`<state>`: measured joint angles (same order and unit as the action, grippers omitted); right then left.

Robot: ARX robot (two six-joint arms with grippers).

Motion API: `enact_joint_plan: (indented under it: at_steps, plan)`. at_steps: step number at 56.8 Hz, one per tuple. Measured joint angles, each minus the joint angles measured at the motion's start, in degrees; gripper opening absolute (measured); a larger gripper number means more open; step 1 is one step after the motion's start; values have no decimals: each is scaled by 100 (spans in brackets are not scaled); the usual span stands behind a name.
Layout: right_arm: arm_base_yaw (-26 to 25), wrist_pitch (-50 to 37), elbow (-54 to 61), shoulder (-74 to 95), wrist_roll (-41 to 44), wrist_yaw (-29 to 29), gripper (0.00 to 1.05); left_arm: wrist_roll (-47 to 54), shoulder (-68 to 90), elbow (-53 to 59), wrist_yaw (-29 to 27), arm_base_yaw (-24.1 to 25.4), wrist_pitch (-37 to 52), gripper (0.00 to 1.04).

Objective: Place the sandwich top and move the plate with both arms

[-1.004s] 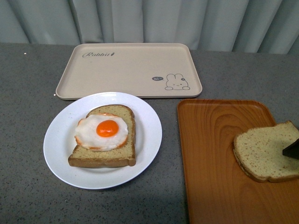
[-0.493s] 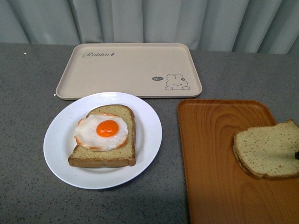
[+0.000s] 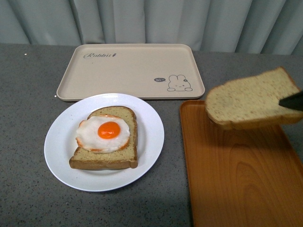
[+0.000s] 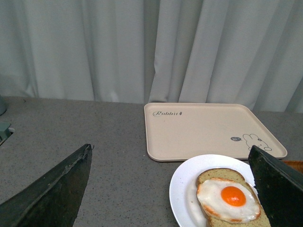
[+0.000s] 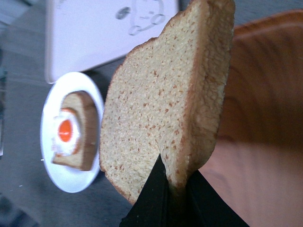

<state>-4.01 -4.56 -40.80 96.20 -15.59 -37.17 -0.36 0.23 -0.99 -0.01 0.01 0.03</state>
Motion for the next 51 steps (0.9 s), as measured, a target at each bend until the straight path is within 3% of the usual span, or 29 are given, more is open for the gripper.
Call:
enact_joint_plan:
  at_steps: [13, 27, 39, 51]
  plan:
    - [1198, -435, -503, 254, -695, -79, 4, -2, 0, 0, 0, 0, 0, 98]
    - [2618, -898, -1539, 1681, -1357, 0, 4, 0, 0, 0, 0, 0, 0, 98]
    - [3097, -870, -1923, 2385, -1495, 24, 4, 0, 0, 0, 0, 0, 0, 98]
    - [3158, -807, -1934, 2702, -1478, 118, 4, 0, 0, 0, 0, 0, 0, 98]
